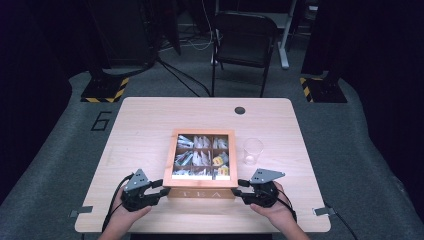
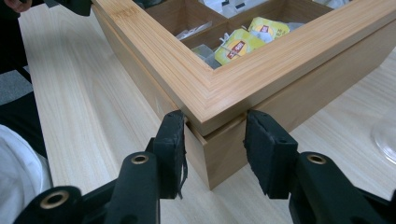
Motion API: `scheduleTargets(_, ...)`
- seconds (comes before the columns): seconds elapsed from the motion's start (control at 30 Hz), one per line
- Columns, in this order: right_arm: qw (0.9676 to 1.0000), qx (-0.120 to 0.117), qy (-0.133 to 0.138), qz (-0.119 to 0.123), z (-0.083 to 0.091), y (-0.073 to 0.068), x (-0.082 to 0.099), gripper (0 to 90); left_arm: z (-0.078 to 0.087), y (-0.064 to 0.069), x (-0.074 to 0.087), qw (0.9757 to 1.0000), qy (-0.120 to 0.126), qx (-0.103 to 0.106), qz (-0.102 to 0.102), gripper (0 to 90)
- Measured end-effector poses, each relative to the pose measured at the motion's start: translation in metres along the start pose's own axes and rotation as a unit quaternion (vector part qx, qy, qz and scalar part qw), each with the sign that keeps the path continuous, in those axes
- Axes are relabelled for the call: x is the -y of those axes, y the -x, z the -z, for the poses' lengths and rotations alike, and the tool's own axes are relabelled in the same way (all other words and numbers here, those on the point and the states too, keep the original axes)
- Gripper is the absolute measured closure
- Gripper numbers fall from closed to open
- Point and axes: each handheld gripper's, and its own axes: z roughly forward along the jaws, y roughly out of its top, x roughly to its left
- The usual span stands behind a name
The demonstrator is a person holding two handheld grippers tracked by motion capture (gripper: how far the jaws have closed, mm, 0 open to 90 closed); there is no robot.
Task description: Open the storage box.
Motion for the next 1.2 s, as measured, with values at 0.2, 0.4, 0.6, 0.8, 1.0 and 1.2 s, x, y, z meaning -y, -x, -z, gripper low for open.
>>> scheduleTargets(0.2,1.0,0.008,0.0,0.0,0.001,-0.003,-0.002,57.5,0.0,0.002,-0.001,0.9999,0.006,-0.007,-0.007,58.0)
scheduleTargets(0.4,1.0,0.003,0.006,-0.005,0.001,-0.003,-0.003,57.7,0.002,0.003,-0.004,0.9999,0.006,-0.004,-0.01,58.3)
scheduleTargets(0.6,0.9998,0.0,0.014,-0.017,0.003,-0.002,-0.006,57.7,0.004,0.002,-0.008,0.9999,0.012,0.0,-0.001,58.2)
scheduleTargets(0.8,0.9996,0.0,0.021,-0.02,0.008,-0.002,-0.012,57.6,0.009,0.002,-0.013,0.9997,0.023,-0.006,-0.003,58.1)
scheduleTargets(1.0,0.9995,0.001,0.025,-0.018,0.013,-0.001,-0.016,57.6,0.012,0.0,-0.018,0.9997,0.023,-0.004,-0.007,58.2)
scheduleTargets(1.2,0.9994,0.0,0.03,-0.019,0.014,0.0,-0.022,57.5,0.015,-0.002,-0.024,0.9996,0.027,0.0,-0.001,58.1)
